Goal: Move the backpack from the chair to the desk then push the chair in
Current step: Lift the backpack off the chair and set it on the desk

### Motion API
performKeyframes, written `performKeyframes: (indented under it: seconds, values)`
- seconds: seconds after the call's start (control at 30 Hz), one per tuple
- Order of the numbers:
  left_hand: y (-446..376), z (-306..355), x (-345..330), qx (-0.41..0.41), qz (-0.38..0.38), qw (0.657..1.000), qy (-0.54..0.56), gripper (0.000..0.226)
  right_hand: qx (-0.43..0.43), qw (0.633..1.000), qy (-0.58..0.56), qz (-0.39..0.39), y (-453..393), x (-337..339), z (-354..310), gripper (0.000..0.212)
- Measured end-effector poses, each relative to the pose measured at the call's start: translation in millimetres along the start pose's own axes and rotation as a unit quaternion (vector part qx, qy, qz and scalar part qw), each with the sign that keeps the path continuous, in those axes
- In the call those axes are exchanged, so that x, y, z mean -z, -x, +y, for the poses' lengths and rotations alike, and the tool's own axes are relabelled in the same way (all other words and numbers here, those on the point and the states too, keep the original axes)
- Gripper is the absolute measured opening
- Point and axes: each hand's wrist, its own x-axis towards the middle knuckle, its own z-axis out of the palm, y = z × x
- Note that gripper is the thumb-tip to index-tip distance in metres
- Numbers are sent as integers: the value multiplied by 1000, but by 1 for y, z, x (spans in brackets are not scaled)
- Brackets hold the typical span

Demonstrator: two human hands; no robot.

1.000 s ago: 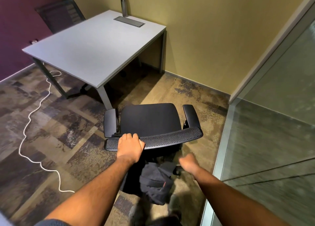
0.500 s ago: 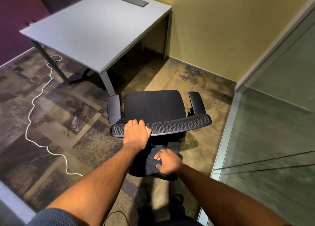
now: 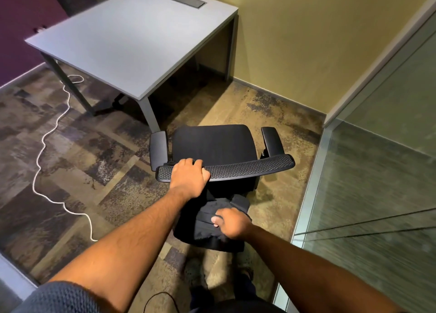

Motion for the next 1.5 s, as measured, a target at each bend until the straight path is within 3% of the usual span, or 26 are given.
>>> performKeyframes:
  seconds: [0.17, 0.33, 0.53, 0.7, 0.83, 1.03, 1.17, 1.3, 1.4, 1.5]
  values:
    - [1, -31, 16, 0, -26, 997, 77, 36, 17, 999, -41, 29, 10, 18, -15, 31]
    - [5, -67, 30, 14, 13, 991, 133, 29, 39, 995, -64, 67, 13, 36, -31, 32]
    - [21, -104, 34, 38, 62, 991, 114, 30, 56, 994, -65, 68, 7, 52, -33, 33]
    - [38, -121, 25, 116, 22, 986, 116, 35, 66, 996, -19, 52, 8, 45, -30, 38]
    - [60, -128, -1, 166, -76, 971, 153, 32, 46, 998, -20, 40, 8, 40, -24, 38]
    - [81, -105, -31, 116, -149, 961, 203, 35, 38, 998, -51, 26, 7, 37, -13, 34]
    - [78, -65, -35, 15, -181, 961, 208, 43, 24, 998, -58, 28, 4, 33, -3, 41]
    - [72, -29, -44, -72, -209, 961, 164, 59, -2, 997, -69, 44, 8, 33, 5, 28]
    - [71, -16, -51, -102, -204, 964, 140, 63, -14, 995, -82, 57, 14, 35, 13, 23]
    - [71, -2, -51, -161, -137, 977, 37, 64, -24, 993, -91, 70, 22, 34, 23, 37]
